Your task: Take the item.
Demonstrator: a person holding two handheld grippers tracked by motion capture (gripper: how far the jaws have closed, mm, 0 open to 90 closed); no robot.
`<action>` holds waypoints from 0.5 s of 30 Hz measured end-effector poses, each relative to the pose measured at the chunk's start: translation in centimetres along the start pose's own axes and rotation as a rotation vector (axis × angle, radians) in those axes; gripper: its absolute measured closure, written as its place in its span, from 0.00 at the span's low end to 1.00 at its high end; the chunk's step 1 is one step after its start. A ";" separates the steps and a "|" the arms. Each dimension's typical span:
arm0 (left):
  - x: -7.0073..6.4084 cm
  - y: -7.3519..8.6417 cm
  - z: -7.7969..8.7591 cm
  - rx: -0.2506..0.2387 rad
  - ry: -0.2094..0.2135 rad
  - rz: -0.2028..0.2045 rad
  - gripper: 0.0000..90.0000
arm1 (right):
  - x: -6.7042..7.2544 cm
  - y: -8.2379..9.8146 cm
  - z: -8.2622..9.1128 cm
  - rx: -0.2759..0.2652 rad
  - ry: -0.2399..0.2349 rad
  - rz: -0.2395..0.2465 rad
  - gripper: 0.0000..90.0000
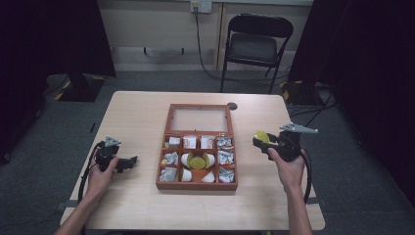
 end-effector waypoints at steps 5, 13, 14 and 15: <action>0.0 0.0 0.0 0.000 0.000 0.000 0.00 | -1.5 1.7 -1.2 0.035 0.004 -0.046 0.42; 0.0 0.0 0.0 0.000 0.000 0.000 0.00 | -2.8 3.6 -2.8 0.100 0.035 -0.056 0.42; 0.0 0.0 0.0 0.000 0.000 0.000 0.00 | -2.8 3.6 -2.8 0.100 0.035 -0.056 0.42; 0.0 0.0 0.0 0.000 0.000 0.000 0.00 | -3.0 4.2 -3.1 0.112 0.039 -0.062 0.42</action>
Point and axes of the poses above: each handheld gripper's, and its own axes: z roughly backward along the jaws, y roughly out of its underside, x roughly to its left, the point moved 7 cm from there along -z, roughly forward along the jaws, and after that the axes turned 14 degrees about -y, right-handed, at the moved point
